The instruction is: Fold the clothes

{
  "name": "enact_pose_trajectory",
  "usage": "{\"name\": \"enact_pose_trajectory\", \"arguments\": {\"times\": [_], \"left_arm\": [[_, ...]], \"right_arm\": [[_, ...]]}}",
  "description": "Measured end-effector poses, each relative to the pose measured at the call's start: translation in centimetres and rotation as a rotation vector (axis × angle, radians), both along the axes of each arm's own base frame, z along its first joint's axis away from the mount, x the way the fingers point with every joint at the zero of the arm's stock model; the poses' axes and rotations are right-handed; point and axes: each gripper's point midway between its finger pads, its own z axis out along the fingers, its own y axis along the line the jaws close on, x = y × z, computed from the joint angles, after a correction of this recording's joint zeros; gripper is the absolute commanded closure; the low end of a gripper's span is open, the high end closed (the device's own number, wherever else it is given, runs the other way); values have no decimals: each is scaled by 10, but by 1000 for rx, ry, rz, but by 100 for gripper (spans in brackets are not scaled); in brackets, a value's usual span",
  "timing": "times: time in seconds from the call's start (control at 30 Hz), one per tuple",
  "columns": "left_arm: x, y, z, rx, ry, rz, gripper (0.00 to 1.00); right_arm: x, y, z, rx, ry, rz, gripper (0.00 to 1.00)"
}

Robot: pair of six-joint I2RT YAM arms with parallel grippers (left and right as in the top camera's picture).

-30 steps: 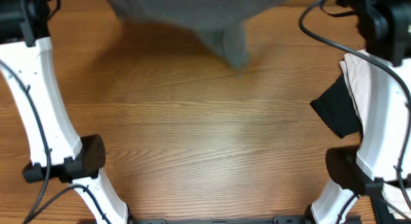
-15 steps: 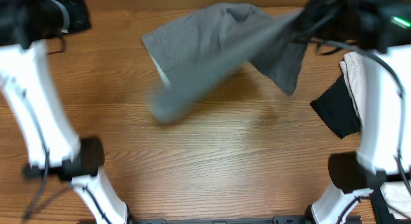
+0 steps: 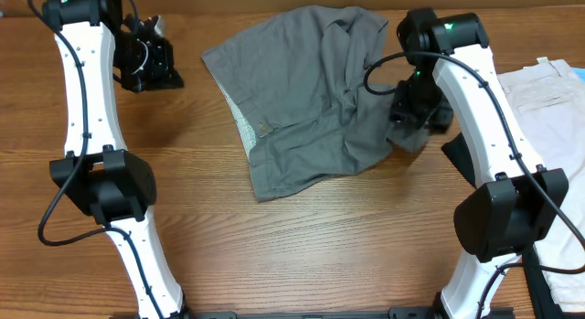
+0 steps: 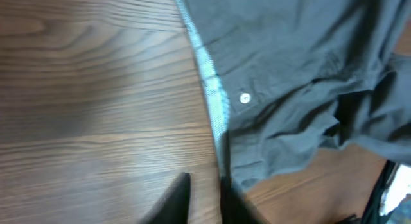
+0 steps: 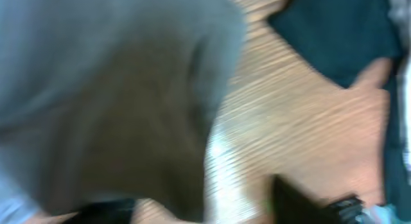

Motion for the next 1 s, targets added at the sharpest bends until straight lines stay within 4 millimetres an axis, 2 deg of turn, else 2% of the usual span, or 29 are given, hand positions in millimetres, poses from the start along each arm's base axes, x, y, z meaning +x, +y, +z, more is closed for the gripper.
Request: {"name": "enact_pose_trajectory", "arguments": {"times": [0.07,0.13,0.23,0.33,0.43,0.53,0.63,0.8,0.9,1.0], "left_arm": [[-1,-14,1,-4,-4,-35,46],[-5,-35,-4,-5,10,-94,45],[-17,-68,-21,-9,68,-178,44],[-27,-97,-42,-9,108,-249,36],[-36,-122,-67,-11,144,-306,36],[-50,-138,-92,-20,193,-339,36],[-65,-150,-113,-33,239,-365,37],[-88,-162,-136,-30,315,-378,41],[-94,-159,-144,10,345,-366,43],[-90,-151,-147,49,341,-346,49]], "right_arm": [[2,-12,1,-44,-8,-23,0],[5,-26,2,-72,-22,-61,0],[6,-51,2,-92,-28,-128,0],[9,-69,2,-78,-39,-181,0],[13,-75,1,-39,-53,-187,0],[17,-71,0,-5,-64,-170,0],[22,-68,-1,17,-78,-156,0],[22,-66,-1,30,-75,-143,0],[22,-65,-1,33,-75,-140,0],[23,-65,-1,35,-81,-139,0]]}}
